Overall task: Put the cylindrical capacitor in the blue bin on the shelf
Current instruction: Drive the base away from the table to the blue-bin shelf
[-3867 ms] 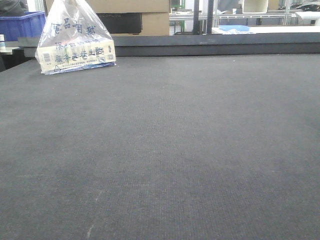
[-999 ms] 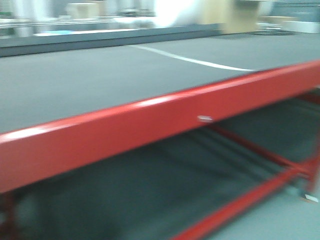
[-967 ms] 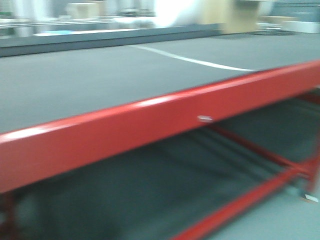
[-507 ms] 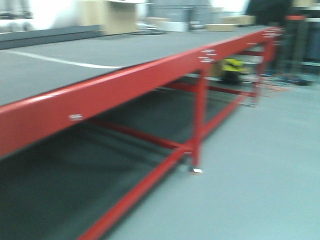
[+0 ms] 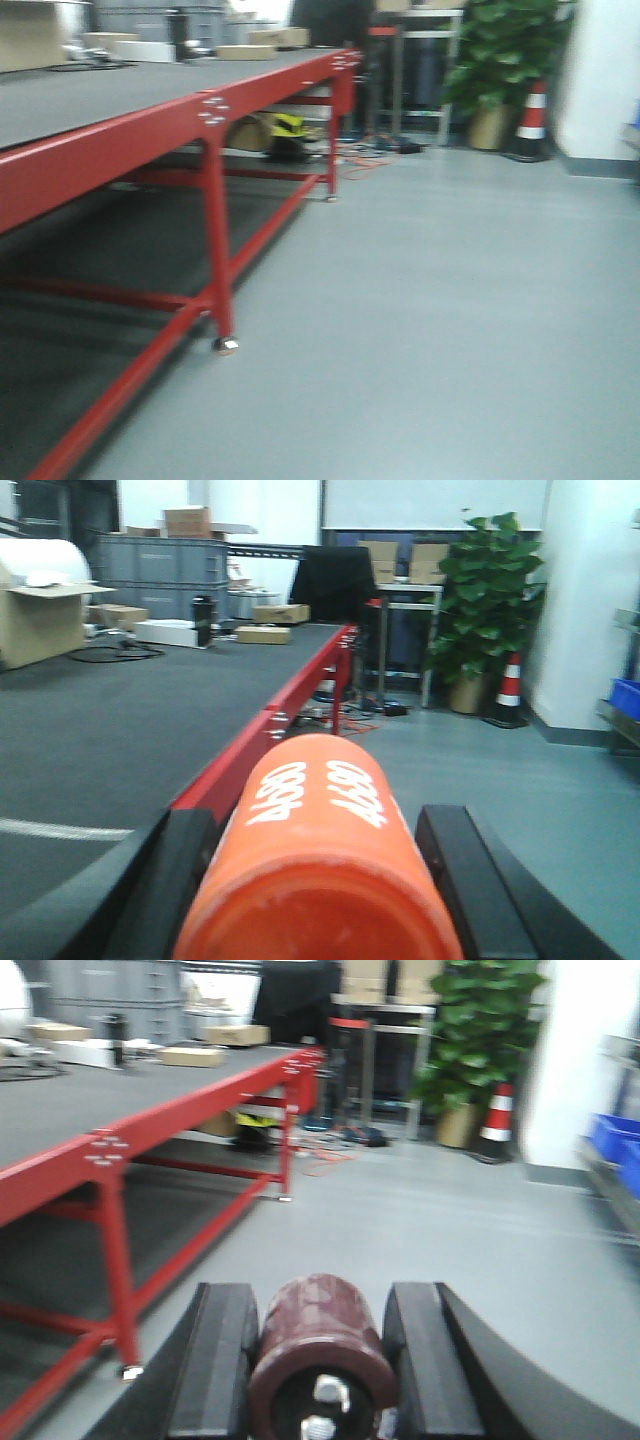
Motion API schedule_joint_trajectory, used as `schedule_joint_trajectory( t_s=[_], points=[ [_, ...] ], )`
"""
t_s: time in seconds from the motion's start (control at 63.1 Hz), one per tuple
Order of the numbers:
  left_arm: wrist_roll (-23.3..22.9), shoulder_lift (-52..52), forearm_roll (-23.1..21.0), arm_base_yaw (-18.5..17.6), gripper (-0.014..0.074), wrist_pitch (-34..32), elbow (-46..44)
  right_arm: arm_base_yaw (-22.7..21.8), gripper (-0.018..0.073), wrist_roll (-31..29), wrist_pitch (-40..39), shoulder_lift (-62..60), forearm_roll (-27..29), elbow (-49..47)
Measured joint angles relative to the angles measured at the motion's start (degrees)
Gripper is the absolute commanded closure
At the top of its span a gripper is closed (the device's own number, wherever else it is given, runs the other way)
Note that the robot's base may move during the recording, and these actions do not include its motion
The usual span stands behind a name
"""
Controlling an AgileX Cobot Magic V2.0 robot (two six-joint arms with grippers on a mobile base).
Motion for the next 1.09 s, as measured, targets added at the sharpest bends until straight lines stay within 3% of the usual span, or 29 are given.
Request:
schedule_joint_trajectory(
  t_s=[1.094],
  points=[
    [0.0,0.0,0.0,0.0,0.0708,0.0,0.0,0.0,0.0721,0.0,-0.1,-0.5,0.0,0.0]
  ],
)
